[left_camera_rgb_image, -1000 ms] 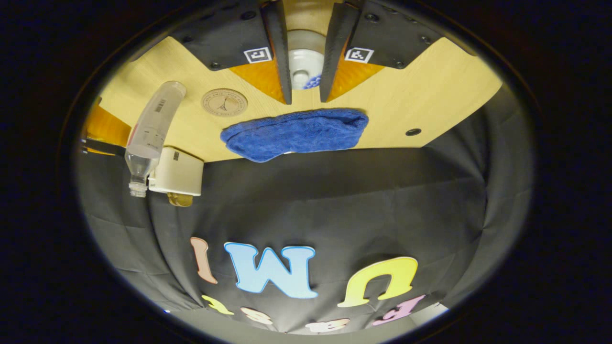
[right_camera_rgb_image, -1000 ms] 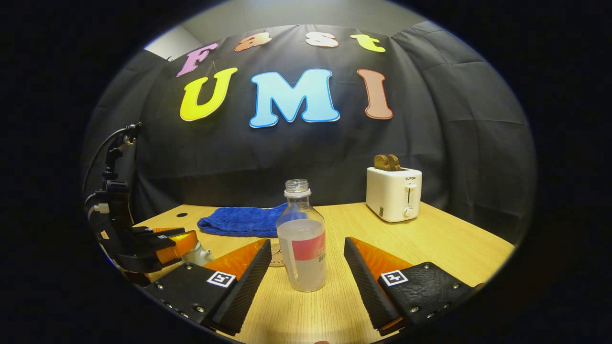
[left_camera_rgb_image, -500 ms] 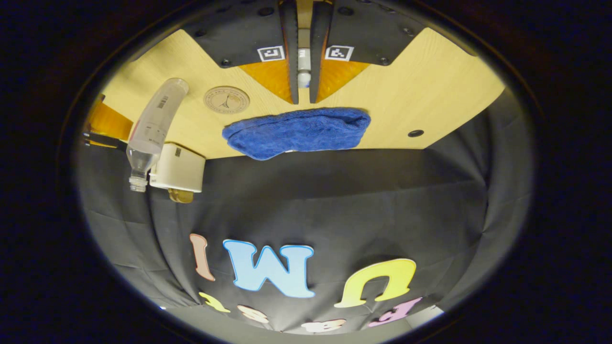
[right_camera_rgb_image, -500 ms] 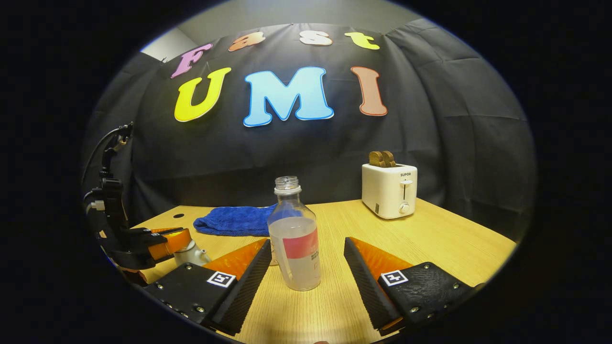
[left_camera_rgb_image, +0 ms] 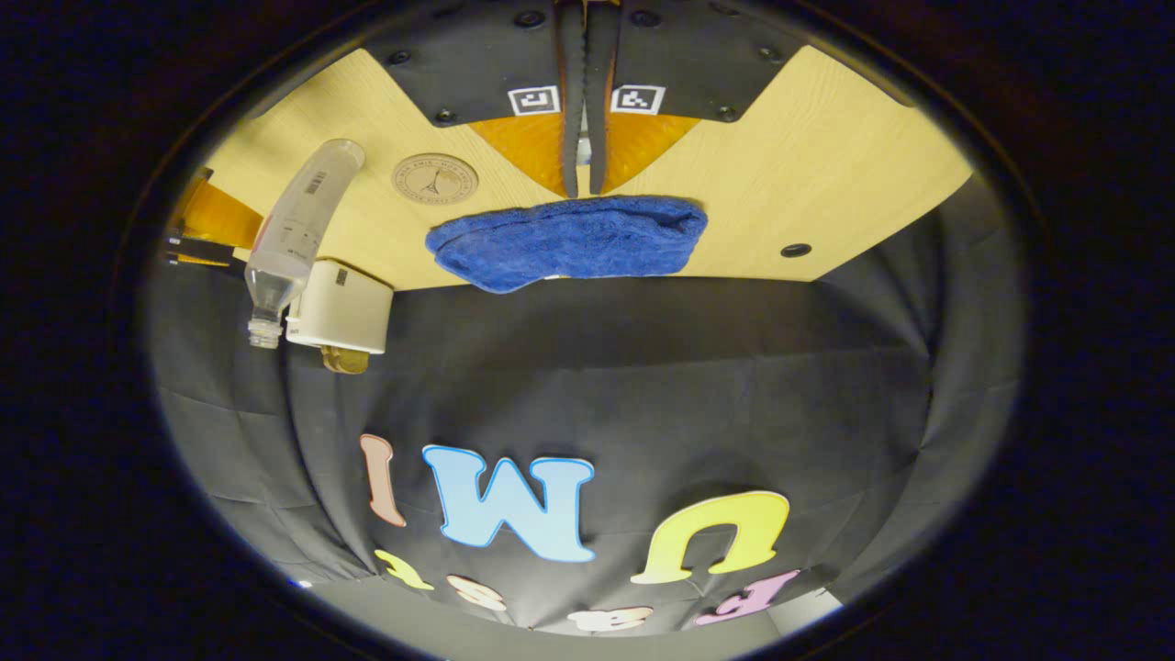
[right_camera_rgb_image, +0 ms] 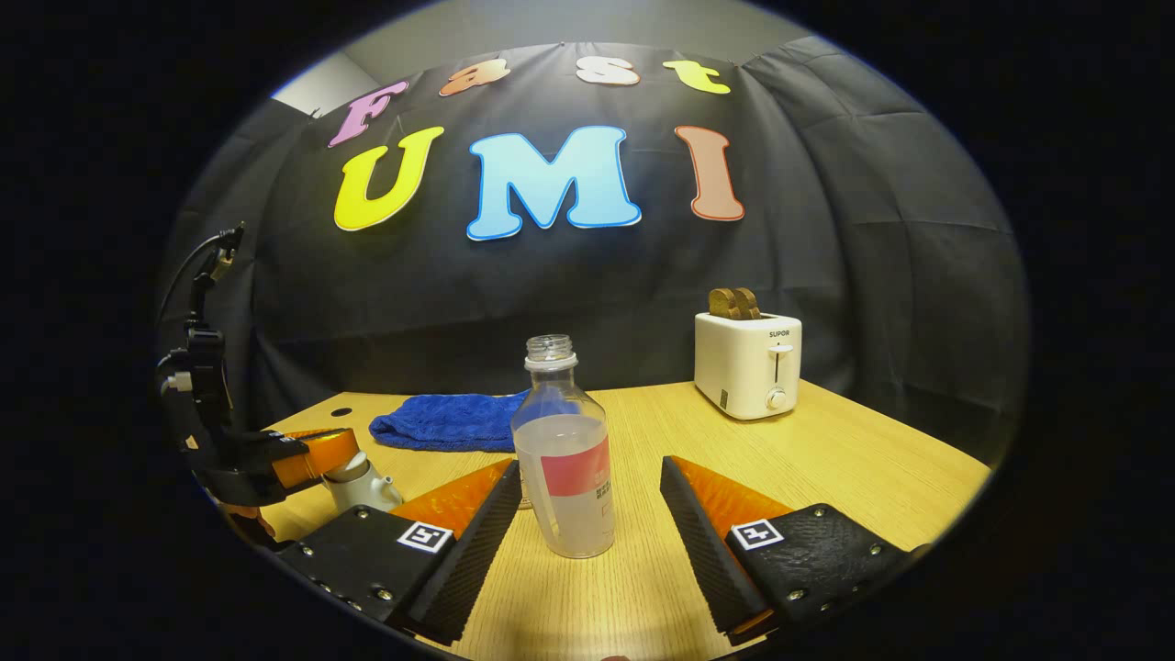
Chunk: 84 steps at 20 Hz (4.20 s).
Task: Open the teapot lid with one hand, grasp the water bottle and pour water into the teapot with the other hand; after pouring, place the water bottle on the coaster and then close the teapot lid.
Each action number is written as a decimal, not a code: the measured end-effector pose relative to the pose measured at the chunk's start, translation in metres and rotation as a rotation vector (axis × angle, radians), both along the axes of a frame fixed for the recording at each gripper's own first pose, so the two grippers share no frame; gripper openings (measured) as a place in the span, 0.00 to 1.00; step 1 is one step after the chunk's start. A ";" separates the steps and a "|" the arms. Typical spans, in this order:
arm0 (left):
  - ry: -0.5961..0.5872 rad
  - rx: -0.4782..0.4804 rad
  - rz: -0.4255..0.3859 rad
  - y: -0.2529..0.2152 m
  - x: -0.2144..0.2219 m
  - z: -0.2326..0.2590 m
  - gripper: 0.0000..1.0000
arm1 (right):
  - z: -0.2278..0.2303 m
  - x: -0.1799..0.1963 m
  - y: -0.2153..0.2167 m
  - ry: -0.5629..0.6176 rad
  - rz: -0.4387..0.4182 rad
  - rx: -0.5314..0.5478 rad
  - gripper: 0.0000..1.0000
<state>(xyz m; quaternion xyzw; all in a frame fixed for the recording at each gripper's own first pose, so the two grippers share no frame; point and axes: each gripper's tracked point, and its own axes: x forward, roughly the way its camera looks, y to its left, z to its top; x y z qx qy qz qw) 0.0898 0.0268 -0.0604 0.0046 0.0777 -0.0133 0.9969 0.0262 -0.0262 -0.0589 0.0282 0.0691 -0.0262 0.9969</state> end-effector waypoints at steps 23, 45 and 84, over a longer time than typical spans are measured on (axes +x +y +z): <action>-0.047 -0.017 0.071 0.059 -0.030 0.024 0.07 | -0.040 0.039 0.013 0.156 0.087 -0.031 0.93; -0.013 -0.056 0.133 0.106 -0.052 -0.001 0.07 | -0.006 0.066 0.022 0.118 0.060 -0.638 0.77; 0.033 -0.080 0.164 0.133 -0.062 -0.023 0.07 | 0.034 0.105 0.110 -0.205 0.100 -1.826 0.76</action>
